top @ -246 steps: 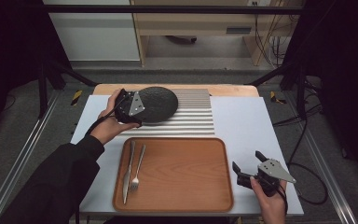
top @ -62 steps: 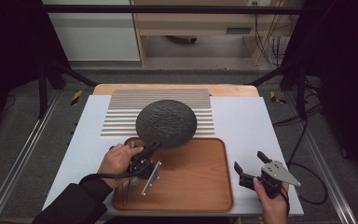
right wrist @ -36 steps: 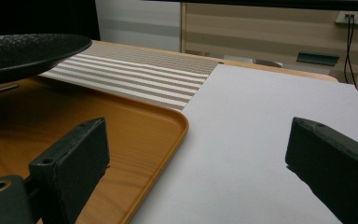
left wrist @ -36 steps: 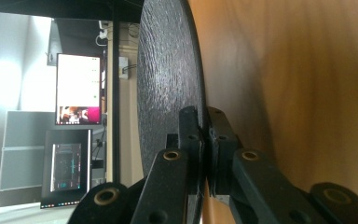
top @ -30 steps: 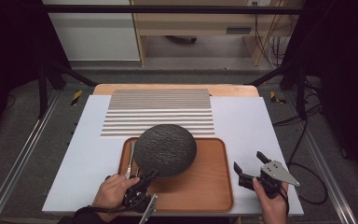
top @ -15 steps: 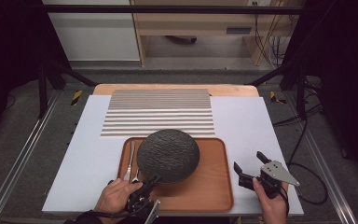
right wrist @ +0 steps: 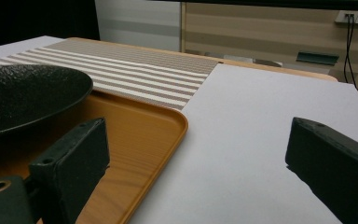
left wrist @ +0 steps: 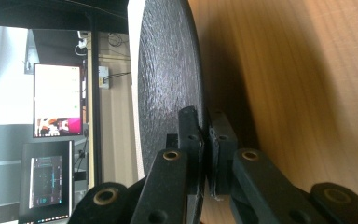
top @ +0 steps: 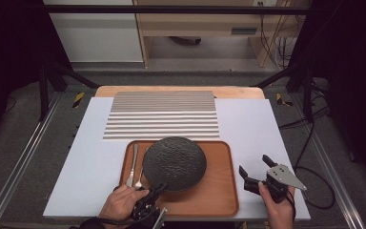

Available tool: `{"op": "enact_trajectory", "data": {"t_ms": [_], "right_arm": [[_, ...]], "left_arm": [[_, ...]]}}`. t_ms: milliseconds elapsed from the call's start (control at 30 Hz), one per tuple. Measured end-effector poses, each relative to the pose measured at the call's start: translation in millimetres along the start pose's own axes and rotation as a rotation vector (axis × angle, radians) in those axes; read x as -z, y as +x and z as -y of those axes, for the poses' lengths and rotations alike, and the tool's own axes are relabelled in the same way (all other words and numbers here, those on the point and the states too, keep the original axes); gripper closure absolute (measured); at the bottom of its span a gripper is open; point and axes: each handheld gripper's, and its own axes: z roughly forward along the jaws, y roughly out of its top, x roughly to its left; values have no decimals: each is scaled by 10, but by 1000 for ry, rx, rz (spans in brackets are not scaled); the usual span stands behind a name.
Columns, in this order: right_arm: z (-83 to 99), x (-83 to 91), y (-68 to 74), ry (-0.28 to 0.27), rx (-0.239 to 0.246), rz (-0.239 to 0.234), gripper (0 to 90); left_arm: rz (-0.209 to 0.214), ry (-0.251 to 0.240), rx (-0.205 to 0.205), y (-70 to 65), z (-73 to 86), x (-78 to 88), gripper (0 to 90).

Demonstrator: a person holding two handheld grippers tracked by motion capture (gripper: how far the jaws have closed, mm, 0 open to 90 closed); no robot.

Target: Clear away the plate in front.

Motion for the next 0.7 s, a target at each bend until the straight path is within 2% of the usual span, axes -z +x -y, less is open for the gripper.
{"op": "enact_trajectory", "data": {"t_ms": [700], "right_arm": [[-1, 1, -3, 0, 2, 0, 64]], "left_arm": [[28, 7, 6, -50, 5, -1, 861]]}}
